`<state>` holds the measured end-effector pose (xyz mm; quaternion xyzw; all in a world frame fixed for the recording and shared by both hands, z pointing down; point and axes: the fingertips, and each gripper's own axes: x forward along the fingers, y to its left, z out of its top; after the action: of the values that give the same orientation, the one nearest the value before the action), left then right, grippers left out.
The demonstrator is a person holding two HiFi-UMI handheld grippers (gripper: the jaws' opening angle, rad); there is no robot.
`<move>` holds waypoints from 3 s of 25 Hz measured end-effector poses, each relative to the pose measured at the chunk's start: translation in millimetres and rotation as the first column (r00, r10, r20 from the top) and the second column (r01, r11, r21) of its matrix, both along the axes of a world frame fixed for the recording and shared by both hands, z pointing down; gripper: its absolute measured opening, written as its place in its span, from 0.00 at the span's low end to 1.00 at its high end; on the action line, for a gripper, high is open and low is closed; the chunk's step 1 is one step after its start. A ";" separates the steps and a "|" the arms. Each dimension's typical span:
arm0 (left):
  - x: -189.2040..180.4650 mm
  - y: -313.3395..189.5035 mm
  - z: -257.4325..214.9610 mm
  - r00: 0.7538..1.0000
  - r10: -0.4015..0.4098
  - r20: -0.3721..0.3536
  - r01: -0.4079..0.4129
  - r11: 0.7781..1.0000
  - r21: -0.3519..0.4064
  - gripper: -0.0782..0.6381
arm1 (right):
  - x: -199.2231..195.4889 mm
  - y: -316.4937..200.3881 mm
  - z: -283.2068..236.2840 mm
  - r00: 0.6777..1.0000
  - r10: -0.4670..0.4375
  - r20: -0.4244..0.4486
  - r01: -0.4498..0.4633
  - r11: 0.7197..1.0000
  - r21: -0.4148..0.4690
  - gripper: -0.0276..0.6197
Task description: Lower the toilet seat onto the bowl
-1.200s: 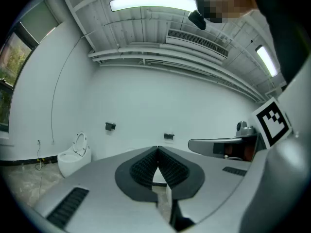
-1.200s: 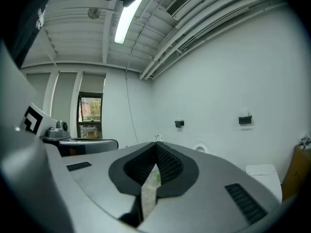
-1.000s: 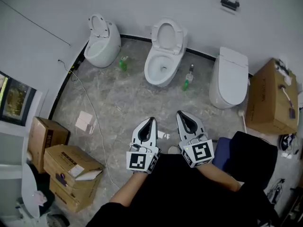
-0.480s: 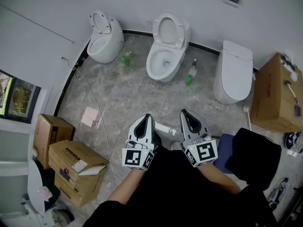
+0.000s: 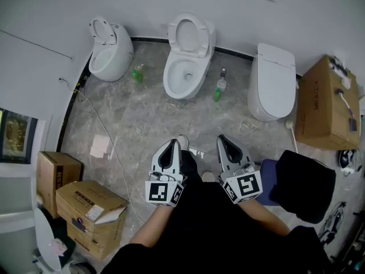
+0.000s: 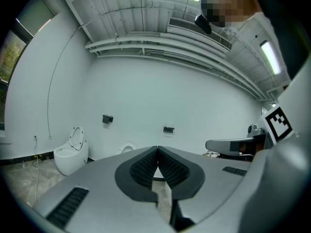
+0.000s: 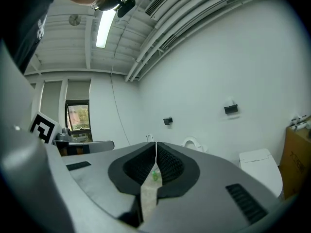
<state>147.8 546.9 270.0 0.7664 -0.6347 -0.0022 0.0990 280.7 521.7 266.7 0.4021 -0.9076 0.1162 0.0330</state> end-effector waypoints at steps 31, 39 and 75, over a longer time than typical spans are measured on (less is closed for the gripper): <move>-256.6 -304.3 14.8 0.997 0.056 -0.048 -0.059 0.997 -0.050 0.13 | -266.7 -315.2 14.4 0.989 0.007 -0.148 -0.016 0.998 -0.060 0.09; -289.1 -342.1 12.2 0.995 0.086 -0.042 -0.086 0.996 -0.012 0.13 | -294.4 -347.8 12.0 0.981 0.056 -0.188 -0.064 0.997 -0.035 0.09; -229.0 -565.8 80.0 0.984 0.175 -0.034 -0.178 0.979 -0.102 0.13 | -230.4 -568.3 62.1 0.985 0.011 -0.171 -0.032 0.992 -0.119 0.09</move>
<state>-81.2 -18.9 349.9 0.8134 -0.5621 0.0304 0.1467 50.3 -46.7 328.8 0.4175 -0.8884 0.1366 0.1335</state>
